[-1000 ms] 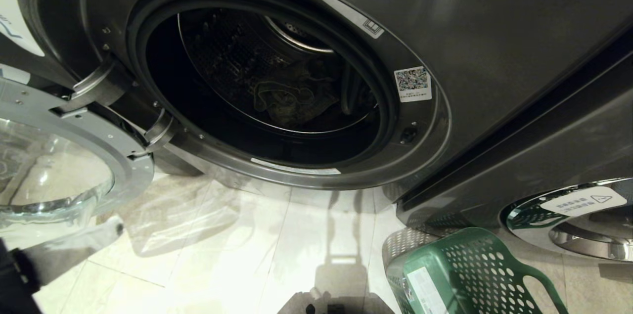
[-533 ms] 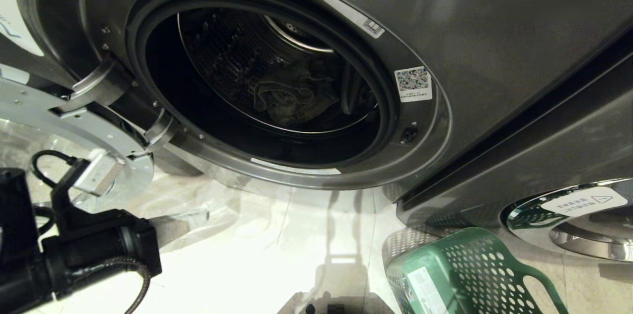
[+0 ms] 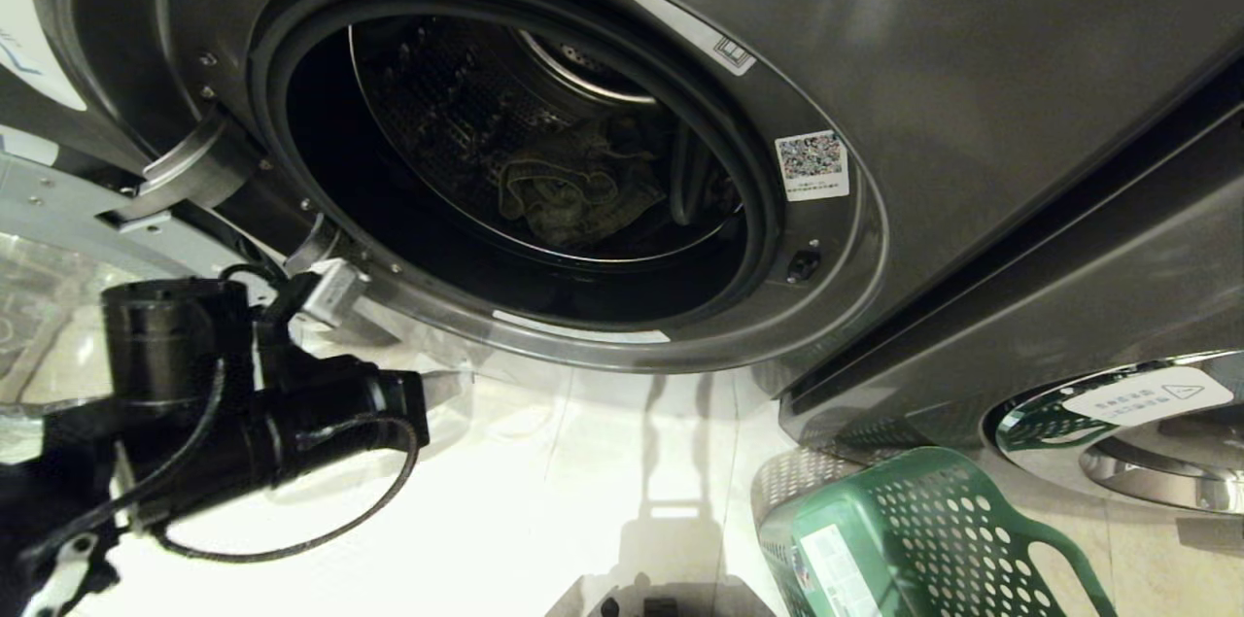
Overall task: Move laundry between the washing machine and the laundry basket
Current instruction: Pick a cloth and place it into the basket
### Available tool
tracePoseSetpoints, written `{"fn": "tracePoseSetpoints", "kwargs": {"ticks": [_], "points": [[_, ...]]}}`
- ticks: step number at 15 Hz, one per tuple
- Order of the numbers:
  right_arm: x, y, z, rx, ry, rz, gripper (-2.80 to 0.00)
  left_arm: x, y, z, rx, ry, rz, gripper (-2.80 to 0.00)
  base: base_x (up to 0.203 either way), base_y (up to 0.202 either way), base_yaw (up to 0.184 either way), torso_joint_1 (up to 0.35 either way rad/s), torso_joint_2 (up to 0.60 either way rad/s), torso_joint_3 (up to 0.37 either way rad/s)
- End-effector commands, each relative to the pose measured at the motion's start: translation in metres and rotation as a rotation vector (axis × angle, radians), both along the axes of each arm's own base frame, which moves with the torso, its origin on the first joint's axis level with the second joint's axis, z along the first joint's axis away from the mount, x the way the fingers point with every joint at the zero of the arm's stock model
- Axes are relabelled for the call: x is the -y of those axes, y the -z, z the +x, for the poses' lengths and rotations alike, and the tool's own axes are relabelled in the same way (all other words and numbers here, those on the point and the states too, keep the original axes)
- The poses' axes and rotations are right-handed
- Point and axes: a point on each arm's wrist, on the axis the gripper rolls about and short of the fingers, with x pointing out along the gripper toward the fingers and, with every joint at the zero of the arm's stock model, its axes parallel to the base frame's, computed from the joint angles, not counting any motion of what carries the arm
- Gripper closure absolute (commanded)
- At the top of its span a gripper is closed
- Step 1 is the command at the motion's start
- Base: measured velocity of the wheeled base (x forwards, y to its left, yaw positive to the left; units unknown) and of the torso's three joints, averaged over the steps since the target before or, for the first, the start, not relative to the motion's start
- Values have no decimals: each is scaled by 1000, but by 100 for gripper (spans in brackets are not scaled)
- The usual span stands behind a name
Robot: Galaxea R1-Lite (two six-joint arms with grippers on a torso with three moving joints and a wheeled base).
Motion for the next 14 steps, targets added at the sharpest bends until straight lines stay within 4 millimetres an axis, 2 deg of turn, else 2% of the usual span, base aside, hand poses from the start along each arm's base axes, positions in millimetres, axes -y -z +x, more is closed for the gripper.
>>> {"fn": "tracePoseSetpoints", "kwargs": {"ticks": [1, 4, 7, 10, 14], "points": [[0, 0, 0, -1, -1, 0, 0, 18, 10, 27, -26, 11, 13, 0, 0, 0, 0, 0, 0, 0], [0, 0, 0, -1, -1, 0, 0, 52, 5, 70, 29, -3, 8, 0, 0, 0, 0, 0, 0, 0], [0, 0, 0, -1, -1, 0, 0, 76, 6, 104, 64, -107, 6, 0, 0, 0, 0, 0, 0, 0], [0, 0, 0, -1, -2, 0, 0, 82, 7, 129, 96, -184, -11, 0, 0, 0, 0, 0, 0, 0], [0, 0, 0, -1, -1, 0, 0, 79, -12, 170, 203, -258, -66, 0, 0, 0, 0, 0, 0, 0]]}}
